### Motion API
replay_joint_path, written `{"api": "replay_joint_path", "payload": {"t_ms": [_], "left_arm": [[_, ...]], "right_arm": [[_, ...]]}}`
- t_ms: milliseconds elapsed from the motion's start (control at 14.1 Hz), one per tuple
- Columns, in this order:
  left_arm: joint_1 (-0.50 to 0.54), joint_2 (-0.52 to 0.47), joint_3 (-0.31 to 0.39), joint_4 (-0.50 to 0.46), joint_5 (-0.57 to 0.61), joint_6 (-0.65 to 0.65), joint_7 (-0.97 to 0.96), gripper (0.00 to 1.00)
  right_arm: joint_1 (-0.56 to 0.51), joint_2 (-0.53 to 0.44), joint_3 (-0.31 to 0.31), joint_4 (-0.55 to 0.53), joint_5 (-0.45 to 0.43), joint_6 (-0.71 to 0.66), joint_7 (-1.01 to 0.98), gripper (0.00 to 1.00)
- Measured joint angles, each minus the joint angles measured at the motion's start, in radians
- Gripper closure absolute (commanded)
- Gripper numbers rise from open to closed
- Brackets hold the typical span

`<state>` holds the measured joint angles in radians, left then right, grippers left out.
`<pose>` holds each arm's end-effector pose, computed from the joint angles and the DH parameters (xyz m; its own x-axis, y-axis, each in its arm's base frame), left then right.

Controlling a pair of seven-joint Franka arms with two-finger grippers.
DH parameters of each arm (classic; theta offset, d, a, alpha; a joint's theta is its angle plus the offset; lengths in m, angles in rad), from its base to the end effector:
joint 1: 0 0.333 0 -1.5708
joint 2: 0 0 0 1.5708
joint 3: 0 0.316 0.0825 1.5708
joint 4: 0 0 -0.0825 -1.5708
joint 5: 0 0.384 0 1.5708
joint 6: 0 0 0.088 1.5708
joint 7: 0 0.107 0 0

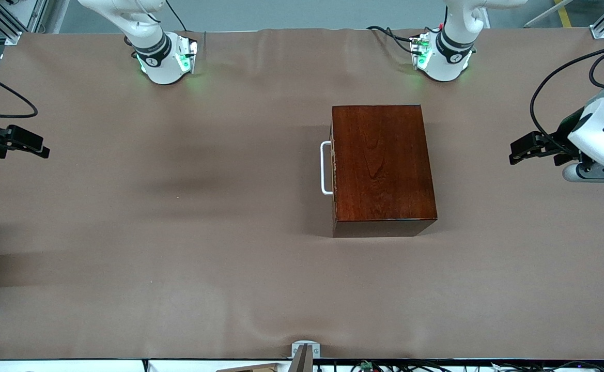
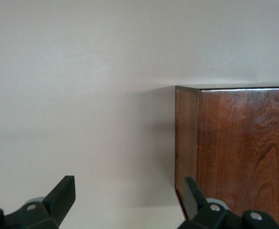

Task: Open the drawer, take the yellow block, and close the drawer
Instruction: 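Reach the left gripper to the white drawer handle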

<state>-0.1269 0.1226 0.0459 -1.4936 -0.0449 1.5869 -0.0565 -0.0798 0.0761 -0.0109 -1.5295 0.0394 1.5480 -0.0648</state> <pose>0.5902 -0.0543 0.5921 0.9992 -0.0240 -0.0313 -0.0228 -0.9990 0.0375 0.5727 -0.0475 0.5991 0.9982 -0.0249 -0.0549 -0.0273 -0.9987 -0.0422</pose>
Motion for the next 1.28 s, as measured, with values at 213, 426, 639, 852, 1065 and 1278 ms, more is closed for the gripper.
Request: {"api": "replay_joint_path", "payload": {"t_ms": [213, 426, 639, 852, 1065, 1278], "left_arm": [[-0.002, 0.0, -0.001, 0.0, 0.0, 0.0, 0.0, 0.0], [-0.003, 0.0, -0.001, 0.001, 0.0, 0.0, 0.0, 0.0], [-0.003, 0.0, -0.001, 0.001, 0.01, 0.0, 0.0, 0.0], [-0.008, 0.0, -0.013, 0.001, 0.067, 0.0, 0.0, 0.0], [-0.013, 0.0, -0.022, 0.002, 0.071, 0.001, -0.006, 0.0], [-0.016, 0.0, -0.065, 0.018, 0.044, 0.002, -0.06, 0.0]], "right_arm": [[0.0, 0.0, 0.0, 0.0, 0.0, 0.0, 0.0, 0.0], [0.0, 0.0, 0.0, 0.0, 0.0, 0.0, 0.0, 0.0], [0.0, 0.0, 0.0, -0.001, 0.0, -0.001, 0.0, 0.0], [0.0, 0.002, -0.001, -0.004, 0.0, -0.002, 0.0, 0.0], [-0.001, 0.003, -0.002, -0.007, 0.0, -0.002, 0.0, 0.0], [-0.001, 0.003, -0.003, -0.008, 0.0, -0.002, 0.0, 0.0]]}}
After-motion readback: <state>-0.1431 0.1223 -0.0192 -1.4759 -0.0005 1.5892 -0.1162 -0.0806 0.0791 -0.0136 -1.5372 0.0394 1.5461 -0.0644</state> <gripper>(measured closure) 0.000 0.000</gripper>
